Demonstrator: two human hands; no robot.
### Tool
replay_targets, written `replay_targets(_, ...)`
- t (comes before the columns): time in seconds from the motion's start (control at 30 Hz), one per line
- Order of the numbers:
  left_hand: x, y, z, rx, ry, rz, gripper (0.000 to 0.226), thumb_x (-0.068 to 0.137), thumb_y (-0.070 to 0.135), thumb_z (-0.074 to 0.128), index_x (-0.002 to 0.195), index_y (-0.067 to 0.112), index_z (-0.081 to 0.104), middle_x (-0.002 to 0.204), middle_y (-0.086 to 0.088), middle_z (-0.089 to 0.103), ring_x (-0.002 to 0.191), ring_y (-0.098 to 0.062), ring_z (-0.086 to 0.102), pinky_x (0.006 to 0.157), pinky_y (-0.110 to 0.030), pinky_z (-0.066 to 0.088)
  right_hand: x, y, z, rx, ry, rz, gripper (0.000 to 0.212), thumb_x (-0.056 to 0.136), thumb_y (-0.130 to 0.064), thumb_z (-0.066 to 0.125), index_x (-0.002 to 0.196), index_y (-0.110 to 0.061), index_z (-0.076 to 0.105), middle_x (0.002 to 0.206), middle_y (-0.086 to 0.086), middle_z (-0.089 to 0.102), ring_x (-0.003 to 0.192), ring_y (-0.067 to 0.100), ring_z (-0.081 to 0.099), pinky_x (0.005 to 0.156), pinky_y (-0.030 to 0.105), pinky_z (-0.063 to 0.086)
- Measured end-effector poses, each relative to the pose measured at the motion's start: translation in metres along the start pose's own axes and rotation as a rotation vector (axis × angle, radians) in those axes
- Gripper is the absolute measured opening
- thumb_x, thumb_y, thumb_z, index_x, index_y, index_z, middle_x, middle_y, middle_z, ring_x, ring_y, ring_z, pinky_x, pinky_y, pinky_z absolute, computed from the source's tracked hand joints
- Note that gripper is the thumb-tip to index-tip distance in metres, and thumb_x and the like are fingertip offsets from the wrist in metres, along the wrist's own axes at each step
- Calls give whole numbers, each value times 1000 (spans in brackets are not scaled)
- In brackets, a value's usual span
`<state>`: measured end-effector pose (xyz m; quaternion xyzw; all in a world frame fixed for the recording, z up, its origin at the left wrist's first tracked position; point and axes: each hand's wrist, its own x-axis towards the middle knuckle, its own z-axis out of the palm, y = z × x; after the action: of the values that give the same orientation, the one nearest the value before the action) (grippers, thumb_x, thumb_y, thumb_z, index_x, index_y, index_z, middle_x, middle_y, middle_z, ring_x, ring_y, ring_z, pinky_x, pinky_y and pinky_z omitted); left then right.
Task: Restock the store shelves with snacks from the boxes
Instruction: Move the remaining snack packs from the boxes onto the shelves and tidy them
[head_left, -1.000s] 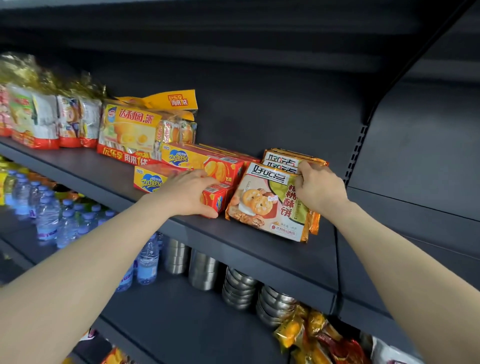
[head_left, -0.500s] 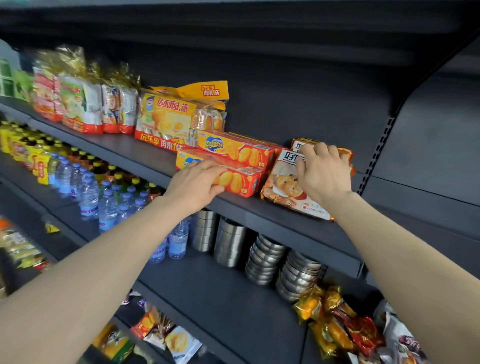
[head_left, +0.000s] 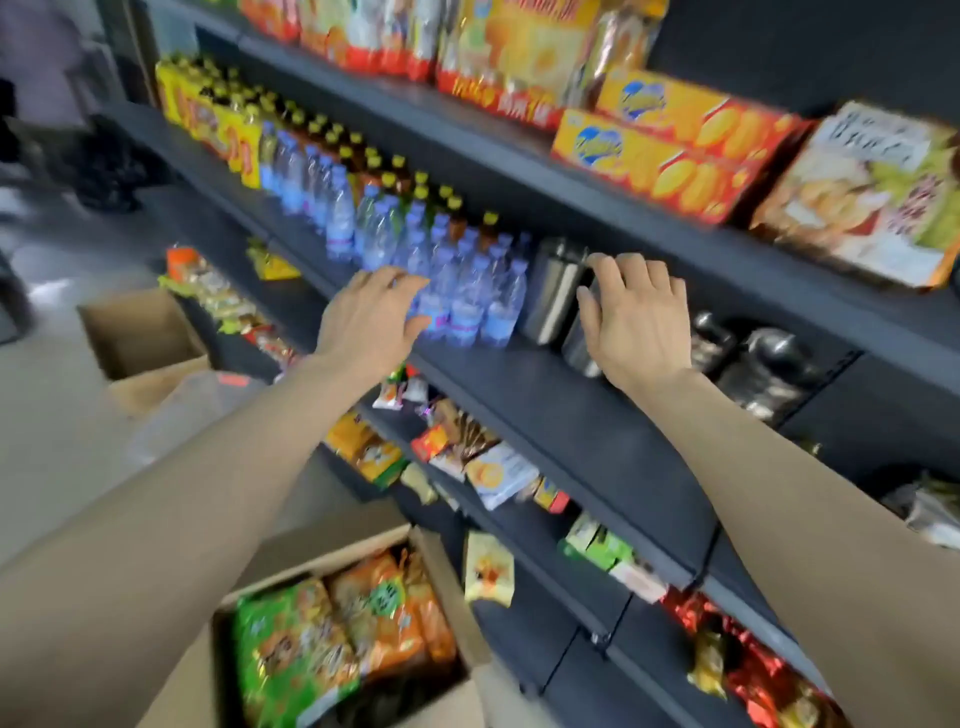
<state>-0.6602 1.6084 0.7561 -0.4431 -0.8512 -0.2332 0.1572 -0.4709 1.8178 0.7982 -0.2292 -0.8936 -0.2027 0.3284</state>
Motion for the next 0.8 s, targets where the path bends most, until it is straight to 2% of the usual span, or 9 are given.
replay_targets(0.13, -64, -57, 35, 25, -81, -88, 42, 85, 23, 70, 124, 14, 63, 120, -15, 62, 105, -43, 59, 88, -50, 50, -54, -66, 48, 110, -157, -37, 39, 99, -35, 38, 122, -10, 57, 109, 16, 61, 95, 41, 56, 76, 49, 44)
replay_targets(0.27, -132, -106, 74, 77, -246, -208, 43, 86, 30, 67, 127, 19, 59, 122, -13, 61, 104, -41, 59, 84, -48, 50, -113, -130, 102, 184, -314, -48, 40, 101, -37, 37, 123, -12, 59, 110, 15, 63, 95, 40, 58, 76, 49, 46)
replay_targets(0.4, -195, -134, 112, 44, -408, -372, 45, 90, 33, 66, 133, 21, 58, 131, -10, 57, 115, -37, 55, 90, -46, 47, -169, -189, 153, 296, -491, -65, 42, 101, -36, 37, 127, -10, 58, 116, 18, 62, 99, 42, 58, 82, 50, 47)
replay_targets(0.63, -305, -171, 192, 58, -647, -544, 52, 96, 42, 57, 143, 23, 47, 141, -5, 51, 125, -28, 53, 96, -44, 51, -257, -261, 240, 391, -759, -140, 46, 99, -41, 29, 127, -15, 56, 114, 13, 62, 101, 36, 60, 79, 46, 49)
replay_targets(0.73, -351, -182, 237, 33, -742, -629, 55, 96, 44, 56, 146, 25, 42, 144, -3, 48, 128, -27, 50, 96, -42, 51, -299, -275, 284, 359, -865, -174, 39, 102, -39, 37, 132, -17, 51, 128, 13, 58, 114, 35, 58, 84, 46, 52)
replay_targets(0.8, -377, -187, 268, 4, -795, -694, 56, 96, 43, 56, 147, 26, 40, 146, -3, 46, 129, -26, 48, 97, -42, 51, -328, -280, 312, 341, -912, -192, 36, 101, -37, 44, 131, -18, 51, 125, 12, 59, 104, 32, 62, 79, 45, 53)
